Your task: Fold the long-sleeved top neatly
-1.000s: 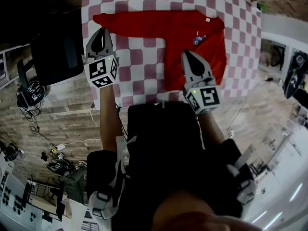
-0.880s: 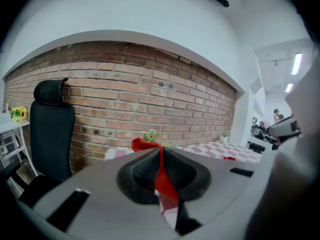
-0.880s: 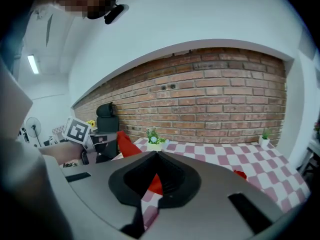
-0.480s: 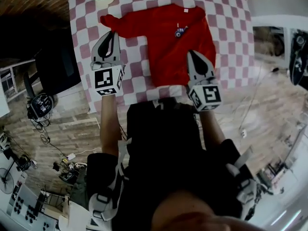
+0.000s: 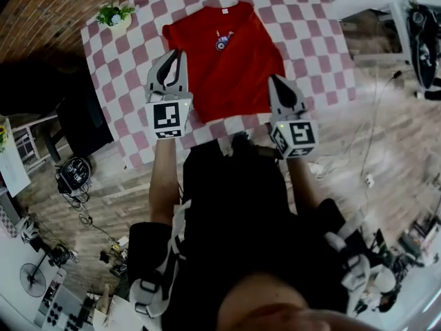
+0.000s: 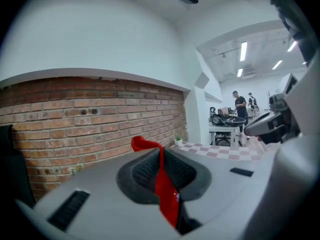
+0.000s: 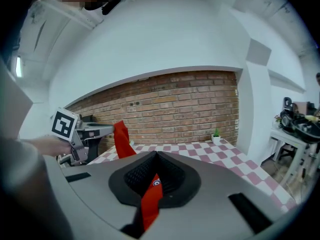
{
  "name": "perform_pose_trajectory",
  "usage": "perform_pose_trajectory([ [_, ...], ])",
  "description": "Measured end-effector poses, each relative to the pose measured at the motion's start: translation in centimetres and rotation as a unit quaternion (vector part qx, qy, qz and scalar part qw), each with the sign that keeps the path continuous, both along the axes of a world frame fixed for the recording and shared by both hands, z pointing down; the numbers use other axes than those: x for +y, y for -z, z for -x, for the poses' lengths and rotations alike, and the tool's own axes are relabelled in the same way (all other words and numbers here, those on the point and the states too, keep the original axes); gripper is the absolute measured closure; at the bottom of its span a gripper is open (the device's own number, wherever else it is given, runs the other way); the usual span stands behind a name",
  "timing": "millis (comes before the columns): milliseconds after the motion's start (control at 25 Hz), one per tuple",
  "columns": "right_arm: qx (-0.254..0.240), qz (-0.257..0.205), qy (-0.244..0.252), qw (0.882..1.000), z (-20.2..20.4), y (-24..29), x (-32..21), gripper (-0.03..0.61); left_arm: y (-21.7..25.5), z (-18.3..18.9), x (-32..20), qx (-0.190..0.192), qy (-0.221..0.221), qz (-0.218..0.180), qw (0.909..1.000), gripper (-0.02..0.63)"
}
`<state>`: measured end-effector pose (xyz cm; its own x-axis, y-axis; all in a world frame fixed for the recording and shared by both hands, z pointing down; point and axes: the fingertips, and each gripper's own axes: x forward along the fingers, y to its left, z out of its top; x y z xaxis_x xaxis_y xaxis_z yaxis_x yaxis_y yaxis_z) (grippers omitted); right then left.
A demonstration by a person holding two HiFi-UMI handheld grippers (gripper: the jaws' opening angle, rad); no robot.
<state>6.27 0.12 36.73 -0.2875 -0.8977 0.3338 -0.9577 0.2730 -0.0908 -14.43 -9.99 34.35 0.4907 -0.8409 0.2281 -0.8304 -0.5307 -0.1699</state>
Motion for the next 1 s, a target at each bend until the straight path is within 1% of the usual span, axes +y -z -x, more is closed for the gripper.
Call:
perform_pose_trajectory([
  [160, -0.001, -0.005, -0.030, 1.000, -3.8, 0.0, 1.9, 0.571, -1.0, -6.1, 1.8, -0.025, -0.055, -0.001, 0.9982, 0.588],
  [320, -0.001, -0.001, -0.055, 0.998, -7.3, -0.6, 3.8, 0.571, -2.9, -11.9, 3.8, -0.045, -0.104, 0.006, 0.9936, 0.588],
  [480, 0.006, 0.004, -0.066, 0.998, -10.0, -1.8, 5.3, 0.571, -6.6, -17.1, 5.9, -0.074, -0.148, 0.022, 0.9859, 0.588],
  [560, 0.010, 0.016, -0.075, 0.997, -11.1, -3.0, 6.0, 0.571, -9.1, -19.4, 7.1, -0.083, -0.170, 0.034, 0.9814, 0.588],
  [800, -0.003, 0.050, -0.072, 0.996, -12.4, -6.6, 6.4, 0.571, -16.2, -24.5, 10.3, -0.118, -0.217, 0.067, 0.9666, 0.588],
  [1000, -0.009, 0.062, -0.076, 0.995, -13.6, -8.5, 7.2, 0.571, -19.4, -27.3, 12.9, -0.137, -0.252, 0.068, 0.9556, 0.588],
])
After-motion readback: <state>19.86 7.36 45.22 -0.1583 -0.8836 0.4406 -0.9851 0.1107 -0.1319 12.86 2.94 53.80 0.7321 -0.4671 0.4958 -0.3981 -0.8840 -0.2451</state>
